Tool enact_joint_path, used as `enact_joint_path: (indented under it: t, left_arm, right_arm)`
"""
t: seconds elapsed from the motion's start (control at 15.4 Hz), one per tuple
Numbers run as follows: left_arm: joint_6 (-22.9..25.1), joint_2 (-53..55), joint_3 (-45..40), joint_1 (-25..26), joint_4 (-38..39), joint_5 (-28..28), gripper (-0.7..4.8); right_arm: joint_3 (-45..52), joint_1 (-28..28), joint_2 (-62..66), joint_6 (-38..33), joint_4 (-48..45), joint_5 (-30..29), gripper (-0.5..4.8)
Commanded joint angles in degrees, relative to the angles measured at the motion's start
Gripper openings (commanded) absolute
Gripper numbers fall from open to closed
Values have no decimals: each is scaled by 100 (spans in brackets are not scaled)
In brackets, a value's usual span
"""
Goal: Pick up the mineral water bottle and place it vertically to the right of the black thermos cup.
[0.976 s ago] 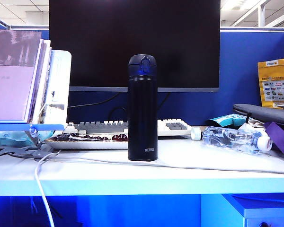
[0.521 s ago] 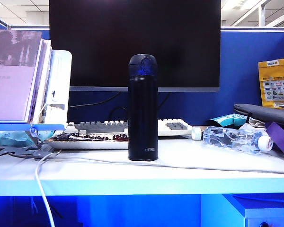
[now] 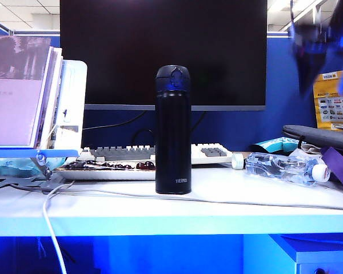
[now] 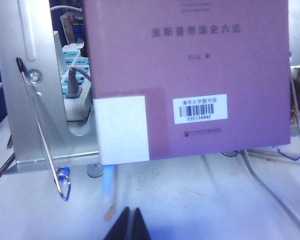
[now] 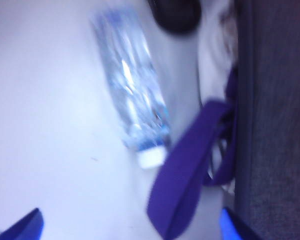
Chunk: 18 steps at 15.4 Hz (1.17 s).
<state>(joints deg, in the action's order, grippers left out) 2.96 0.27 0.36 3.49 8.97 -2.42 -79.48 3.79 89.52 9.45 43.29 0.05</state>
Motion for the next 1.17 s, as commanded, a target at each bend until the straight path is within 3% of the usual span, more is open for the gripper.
enact_joint_path:
  t: [0.07,0.59,1.17]
  left_arm:
    - [-2,-17,-4,7,68,-17,-3]
    - [-2,-17,-4,7,68,-17,-3]
    - [-2,-17,-4,7,68,-17,-3]
  right_arm:
    - [-31,63,398,319,-219,304,479]
    - [-109,72,1342,737,-754,584,479]
    - [-1220,142,2581,859,-483,699,479]
